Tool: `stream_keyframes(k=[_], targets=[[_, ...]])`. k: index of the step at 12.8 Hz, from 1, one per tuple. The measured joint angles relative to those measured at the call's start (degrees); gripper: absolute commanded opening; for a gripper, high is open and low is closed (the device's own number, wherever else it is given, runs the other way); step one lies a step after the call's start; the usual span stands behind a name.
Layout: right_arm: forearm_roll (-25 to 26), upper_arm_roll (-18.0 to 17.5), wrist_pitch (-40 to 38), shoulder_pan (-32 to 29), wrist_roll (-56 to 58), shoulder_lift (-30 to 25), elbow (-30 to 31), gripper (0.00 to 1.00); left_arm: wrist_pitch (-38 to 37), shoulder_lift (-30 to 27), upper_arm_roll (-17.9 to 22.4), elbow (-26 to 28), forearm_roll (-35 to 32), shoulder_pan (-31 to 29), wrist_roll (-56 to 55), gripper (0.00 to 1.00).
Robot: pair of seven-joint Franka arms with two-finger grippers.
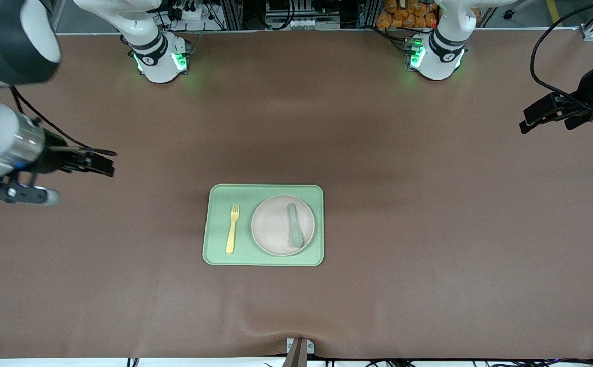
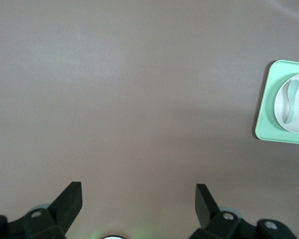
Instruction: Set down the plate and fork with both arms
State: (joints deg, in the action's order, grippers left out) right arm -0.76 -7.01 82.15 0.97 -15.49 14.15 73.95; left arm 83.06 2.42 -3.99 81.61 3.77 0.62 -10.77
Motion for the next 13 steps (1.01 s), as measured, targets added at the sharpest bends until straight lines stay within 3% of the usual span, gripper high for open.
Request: stream_keyframes(k=[5,13], targets=[[0.0,0.3,0.9,-1.2,1.1,-8.6,7.5,1.00,0.0,-0.1,0.0,0.0,-0.1,0.0,0.0,1.00],[-0.4,1.5,2.2,-2.2,9.5,-9.1,7.0,1.00,0.0,-0.1,-0.6,0.0,-2.8,0.0,0.0,1.00]])
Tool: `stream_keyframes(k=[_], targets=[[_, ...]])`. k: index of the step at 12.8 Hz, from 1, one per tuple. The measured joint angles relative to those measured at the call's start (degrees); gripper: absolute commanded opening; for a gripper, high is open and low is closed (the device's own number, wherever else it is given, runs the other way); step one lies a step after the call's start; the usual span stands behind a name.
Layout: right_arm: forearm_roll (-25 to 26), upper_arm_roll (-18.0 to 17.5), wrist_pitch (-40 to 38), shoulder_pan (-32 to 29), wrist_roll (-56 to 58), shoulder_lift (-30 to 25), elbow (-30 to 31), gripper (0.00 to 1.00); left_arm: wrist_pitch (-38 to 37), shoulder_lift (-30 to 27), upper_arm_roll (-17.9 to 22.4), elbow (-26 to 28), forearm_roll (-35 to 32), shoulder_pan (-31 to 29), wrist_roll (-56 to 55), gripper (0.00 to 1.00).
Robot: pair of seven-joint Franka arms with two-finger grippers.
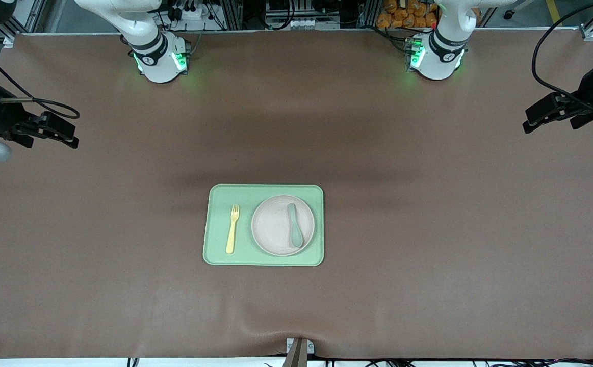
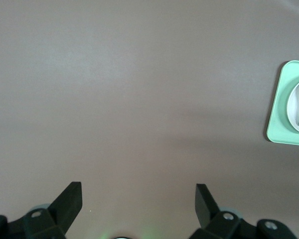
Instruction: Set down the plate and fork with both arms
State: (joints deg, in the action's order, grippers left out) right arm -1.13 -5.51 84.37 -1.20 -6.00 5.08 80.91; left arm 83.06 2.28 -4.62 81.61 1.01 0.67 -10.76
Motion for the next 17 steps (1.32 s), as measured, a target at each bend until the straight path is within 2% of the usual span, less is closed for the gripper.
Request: stream_keyframes(k=[4,10,14,17], targets=[[-1.0,1.3,-1.8,-1.0,5.9,-0.5,-0.2,1.00,0.0,-0.2,-0.1,0.3,0.0,0.0,0.0,1.00],[-1.0,2.9,-1.6,-0.5,6.5,-3.8,3.1,1.00,0.0,-3.0,-0.6,3.4,0.0,0.0,0.0,1.00],[1.0,3.2,0.6,-0.3,6.6,-3.9,3.1,1.00,0.0,-3.0,-0.6,3.6,0.0,0.0,0.0,1.00],[1.0,4.7,0.5,-0.3,6.6,-3.8,3.1,1.00,0.0,-3.0,-0.6,3.6,0.0,0.0,0.0,1.00]])
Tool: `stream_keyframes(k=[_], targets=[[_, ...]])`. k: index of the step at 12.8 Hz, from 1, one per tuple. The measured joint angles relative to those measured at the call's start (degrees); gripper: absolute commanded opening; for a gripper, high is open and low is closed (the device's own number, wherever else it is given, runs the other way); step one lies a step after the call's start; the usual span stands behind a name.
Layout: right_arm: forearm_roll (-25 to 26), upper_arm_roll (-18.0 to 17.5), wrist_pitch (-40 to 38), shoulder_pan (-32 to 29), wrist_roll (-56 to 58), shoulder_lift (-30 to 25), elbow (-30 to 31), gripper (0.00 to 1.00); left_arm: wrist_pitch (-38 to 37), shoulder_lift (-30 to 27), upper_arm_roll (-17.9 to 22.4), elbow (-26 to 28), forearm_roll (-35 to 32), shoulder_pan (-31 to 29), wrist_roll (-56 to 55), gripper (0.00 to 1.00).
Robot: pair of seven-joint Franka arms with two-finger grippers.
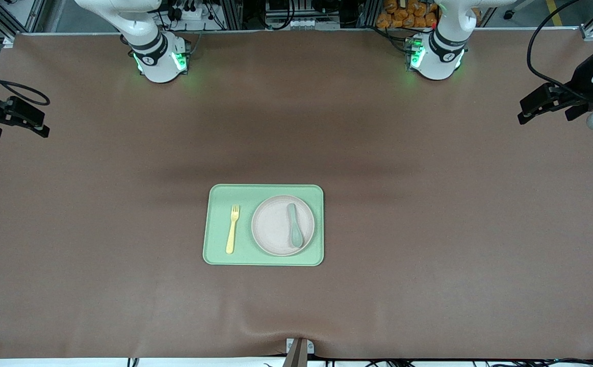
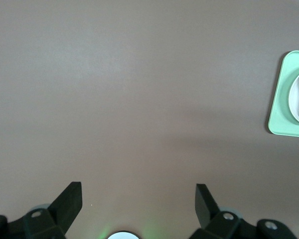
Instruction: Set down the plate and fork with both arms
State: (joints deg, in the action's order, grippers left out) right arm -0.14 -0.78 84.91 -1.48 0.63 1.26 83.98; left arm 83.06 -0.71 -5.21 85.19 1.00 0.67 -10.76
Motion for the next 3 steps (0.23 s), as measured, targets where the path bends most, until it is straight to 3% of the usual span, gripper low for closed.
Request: stream_keyframes(k=[3], targets=[[0.0,0.3,0.0,0.1,0.0,0.0,0.0,1.00,0.0,0.0,0.0,0.0,0.0,0.0,0.0,1.00]])
